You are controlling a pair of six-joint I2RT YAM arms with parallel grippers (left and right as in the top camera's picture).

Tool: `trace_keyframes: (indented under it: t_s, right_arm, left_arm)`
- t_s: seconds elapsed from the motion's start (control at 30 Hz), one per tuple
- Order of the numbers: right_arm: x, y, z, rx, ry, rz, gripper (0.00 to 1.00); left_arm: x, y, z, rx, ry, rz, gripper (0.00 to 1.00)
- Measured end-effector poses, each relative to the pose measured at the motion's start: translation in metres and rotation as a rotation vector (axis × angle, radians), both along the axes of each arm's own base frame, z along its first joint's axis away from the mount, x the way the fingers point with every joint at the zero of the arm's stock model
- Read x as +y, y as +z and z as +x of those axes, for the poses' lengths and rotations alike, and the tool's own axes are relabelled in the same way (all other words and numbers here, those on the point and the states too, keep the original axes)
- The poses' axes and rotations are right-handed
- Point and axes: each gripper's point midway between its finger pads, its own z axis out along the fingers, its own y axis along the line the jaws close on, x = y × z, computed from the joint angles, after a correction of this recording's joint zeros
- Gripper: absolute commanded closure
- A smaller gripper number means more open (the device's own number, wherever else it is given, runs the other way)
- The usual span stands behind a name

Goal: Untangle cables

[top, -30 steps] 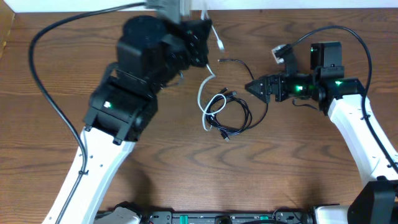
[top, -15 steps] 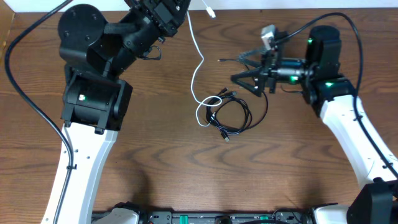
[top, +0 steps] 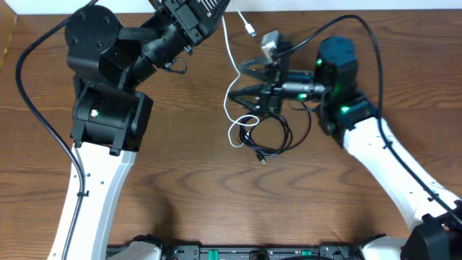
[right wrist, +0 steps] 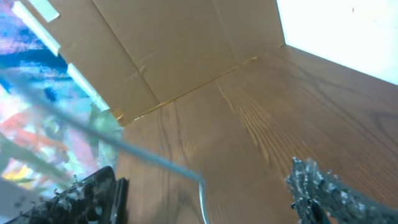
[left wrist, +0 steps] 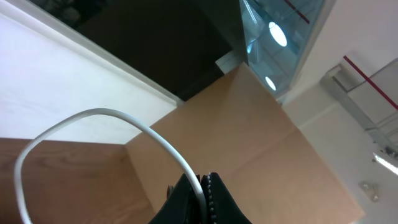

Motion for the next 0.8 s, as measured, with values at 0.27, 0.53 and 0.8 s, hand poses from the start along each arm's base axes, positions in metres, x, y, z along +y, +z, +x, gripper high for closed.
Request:
trace_keyframes:
  t_s: [0.27, 0.53, 0.8]
  right_arm:
    - [0.016, 0.0, 0.012, -0.023, -0.131, -0.018, 0.99]
    - [-0.003, -0.015, 0.032, 0.093, -0.235, -0.046, 0.99]
    - [-0.04, 0.003, 0.058, 0.229, -0.357, -0.1, 0.99]
  left_arm:
    - [-0.004, -0.01, -0.003, 0.048, -0.034, 0.015, 0.93]
    - [0.018, -0.053, 0.013, 0.17, 0.046, 0.122, 0.67]
    - [0.055, -0.132, 0.024, 0.377, 0.221, 0.346, 0.39]
